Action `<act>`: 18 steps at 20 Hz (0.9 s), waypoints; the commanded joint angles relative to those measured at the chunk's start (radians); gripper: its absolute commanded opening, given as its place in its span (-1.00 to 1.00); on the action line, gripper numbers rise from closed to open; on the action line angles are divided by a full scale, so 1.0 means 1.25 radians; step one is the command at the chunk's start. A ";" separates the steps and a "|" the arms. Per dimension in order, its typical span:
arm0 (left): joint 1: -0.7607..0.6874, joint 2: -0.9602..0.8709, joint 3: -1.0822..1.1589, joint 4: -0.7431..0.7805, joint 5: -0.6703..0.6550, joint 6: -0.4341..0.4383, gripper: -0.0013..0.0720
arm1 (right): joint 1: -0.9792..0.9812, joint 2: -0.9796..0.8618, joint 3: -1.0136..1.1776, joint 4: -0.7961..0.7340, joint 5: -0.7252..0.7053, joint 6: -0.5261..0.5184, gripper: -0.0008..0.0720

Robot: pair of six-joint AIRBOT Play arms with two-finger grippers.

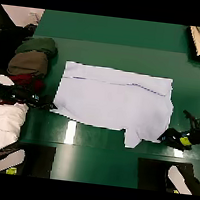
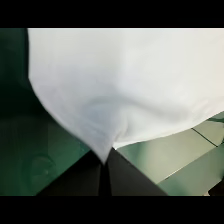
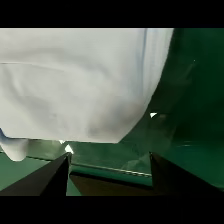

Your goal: Fold the shirts.

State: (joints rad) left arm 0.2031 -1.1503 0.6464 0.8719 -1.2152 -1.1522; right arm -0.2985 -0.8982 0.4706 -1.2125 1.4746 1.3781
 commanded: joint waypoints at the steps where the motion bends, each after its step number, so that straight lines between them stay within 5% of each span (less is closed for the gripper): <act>1: 0.000 0.000 0.002 -0.007 0.002 0.001 -0.90 | 0.000 0.010 -0.039 0.024 -0.043 0.010 0.52; 7: 0.000 0.000 0.001 -0.013 0.004 0.001 -0.90 | 0.002 0.009 -0.040 0.100 -0.101 0.008 0.18; 9: 0.000 0.000 0.001 -0.013 0.006 0.001 -0.90 | 0.002 0.009 -0.041 0.117 -0.090 0.006 -0.48; 10: 0.000 0.000 0.001 -0.013 0.005 0.001 -0.90 | 0.002 0.009 -0.045 0.120 -0.085 0.006 -0.53; 11: 0.000 0.000 0.002 -0.013 0.002 0.001 -0.90 | 0.008 0.009 -0.049 0.115 -0.078 -0.010 -0.94; 18: 0.000 0.150 0.000 0.119 -0.068 -0.064 -0.91 | 0.096 0.058 0.115 -0.129 0.139 -0.011 -0.94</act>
State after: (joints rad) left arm 0.2031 -1.0626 0.6472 0.9253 -1.2400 -1.1809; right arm -0.2199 -0.8639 0.5270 -1.2255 1.5135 1.3659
